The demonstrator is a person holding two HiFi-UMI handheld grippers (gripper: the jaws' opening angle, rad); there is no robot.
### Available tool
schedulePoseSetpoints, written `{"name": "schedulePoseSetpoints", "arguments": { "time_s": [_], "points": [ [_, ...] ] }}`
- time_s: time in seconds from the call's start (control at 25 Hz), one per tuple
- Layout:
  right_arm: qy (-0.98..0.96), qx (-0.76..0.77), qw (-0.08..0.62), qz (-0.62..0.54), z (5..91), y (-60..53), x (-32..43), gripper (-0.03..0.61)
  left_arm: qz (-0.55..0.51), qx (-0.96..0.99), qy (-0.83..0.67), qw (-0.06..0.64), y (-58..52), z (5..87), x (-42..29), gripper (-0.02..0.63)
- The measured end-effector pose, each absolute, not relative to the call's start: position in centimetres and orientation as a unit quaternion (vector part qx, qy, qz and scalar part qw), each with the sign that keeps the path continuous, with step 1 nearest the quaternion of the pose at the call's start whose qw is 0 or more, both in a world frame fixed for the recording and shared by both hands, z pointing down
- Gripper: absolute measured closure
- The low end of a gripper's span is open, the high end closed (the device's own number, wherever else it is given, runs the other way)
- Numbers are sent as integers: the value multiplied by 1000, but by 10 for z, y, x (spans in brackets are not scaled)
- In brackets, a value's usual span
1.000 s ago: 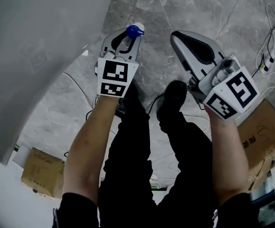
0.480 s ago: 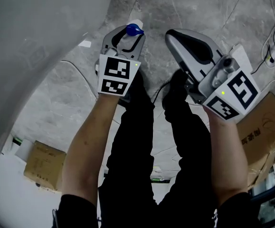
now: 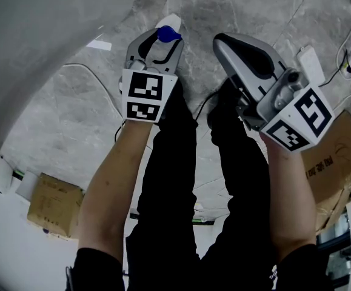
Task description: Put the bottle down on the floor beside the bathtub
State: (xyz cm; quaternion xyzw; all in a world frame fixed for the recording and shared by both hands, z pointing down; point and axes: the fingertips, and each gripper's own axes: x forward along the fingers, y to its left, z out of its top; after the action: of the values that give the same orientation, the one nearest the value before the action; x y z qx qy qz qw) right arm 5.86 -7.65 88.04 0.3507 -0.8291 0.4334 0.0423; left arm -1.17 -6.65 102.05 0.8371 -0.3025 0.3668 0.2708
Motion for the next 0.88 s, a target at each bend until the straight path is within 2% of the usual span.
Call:
{"name": "schedulePoseSetpoints", "arguments": {
  "time_s": [0.6, 0.88],
  "points": [
    [-821, 354, 20, 447, 874, -72, 37, 550, 364, 842, -291, 270, -58, 997, -22, 387],
    [-786, 443, 37, 430, 861, -66, 43, 549, 355, 846, -285, 277, -54, 948, -28, 387]
  ]
}}
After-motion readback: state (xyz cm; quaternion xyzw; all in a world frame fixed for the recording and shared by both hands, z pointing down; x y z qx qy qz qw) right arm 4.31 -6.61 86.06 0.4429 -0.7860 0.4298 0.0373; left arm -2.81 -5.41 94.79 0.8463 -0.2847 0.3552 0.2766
